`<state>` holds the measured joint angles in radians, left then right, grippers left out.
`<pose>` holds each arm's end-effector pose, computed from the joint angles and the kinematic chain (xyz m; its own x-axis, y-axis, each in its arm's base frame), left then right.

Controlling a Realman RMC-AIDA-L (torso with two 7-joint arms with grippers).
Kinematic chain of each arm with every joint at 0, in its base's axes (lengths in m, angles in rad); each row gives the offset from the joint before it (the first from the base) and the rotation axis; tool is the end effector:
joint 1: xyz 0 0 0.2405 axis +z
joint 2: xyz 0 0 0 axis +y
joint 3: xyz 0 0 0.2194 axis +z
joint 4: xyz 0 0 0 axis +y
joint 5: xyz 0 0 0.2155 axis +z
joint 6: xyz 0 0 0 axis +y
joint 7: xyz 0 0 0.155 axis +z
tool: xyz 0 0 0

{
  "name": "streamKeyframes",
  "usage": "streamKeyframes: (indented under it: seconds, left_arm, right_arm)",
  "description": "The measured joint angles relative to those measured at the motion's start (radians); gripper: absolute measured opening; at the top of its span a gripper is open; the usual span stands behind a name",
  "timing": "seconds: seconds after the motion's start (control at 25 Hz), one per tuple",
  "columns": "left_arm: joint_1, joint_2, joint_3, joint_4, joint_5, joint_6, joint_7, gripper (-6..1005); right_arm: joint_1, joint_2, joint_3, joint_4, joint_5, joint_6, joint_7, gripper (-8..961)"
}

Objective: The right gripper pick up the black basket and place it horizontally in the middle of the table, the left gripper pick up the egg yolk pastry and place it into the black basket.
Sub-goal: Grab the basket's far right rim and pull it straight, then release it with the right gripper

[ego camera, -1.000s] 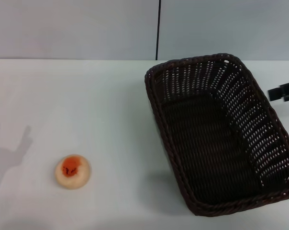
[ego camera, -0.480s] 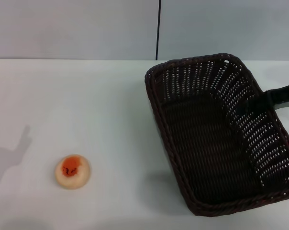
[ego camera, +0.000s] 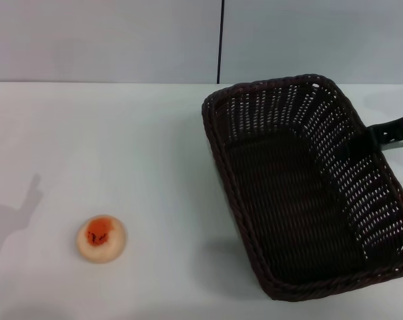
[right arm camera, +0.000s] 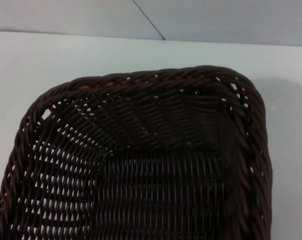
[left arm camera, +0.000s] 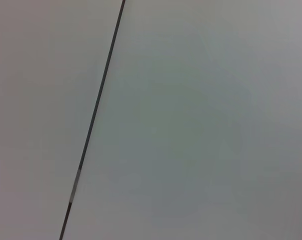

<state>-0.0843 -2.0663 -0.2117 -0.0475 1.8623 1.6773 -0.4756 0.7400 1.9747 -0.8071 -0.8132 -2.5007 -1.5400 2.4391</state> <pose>-0.3415 0.1850 0.0238 0.5100 -0.1097 0.8531 0.8306 -0.1948 -0.5216 0.2290 0.3689 0.0453 0.4229 -0.9001 -0.1045 -0.8925 -0.3937 -0.2200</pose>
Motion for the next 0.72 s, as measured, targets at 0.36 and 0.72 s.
streamKeyframes:
  seconds: [0.36,0.72]
  left_arm:
    - [0.001,0.002,0.000,0.004,0.000,0.004,-0.006,818]
    - [0.030,0.003,0.001,0.008,0.000,0.056,-0.006,817]
  right_arm:
    - [0.004,0.013,-0.025,-0.045,0.002,-0.018,-0.072,245]
    - [0.034,0.009,-0.071,-0.216,0.024,-0.127,-0.313,148]
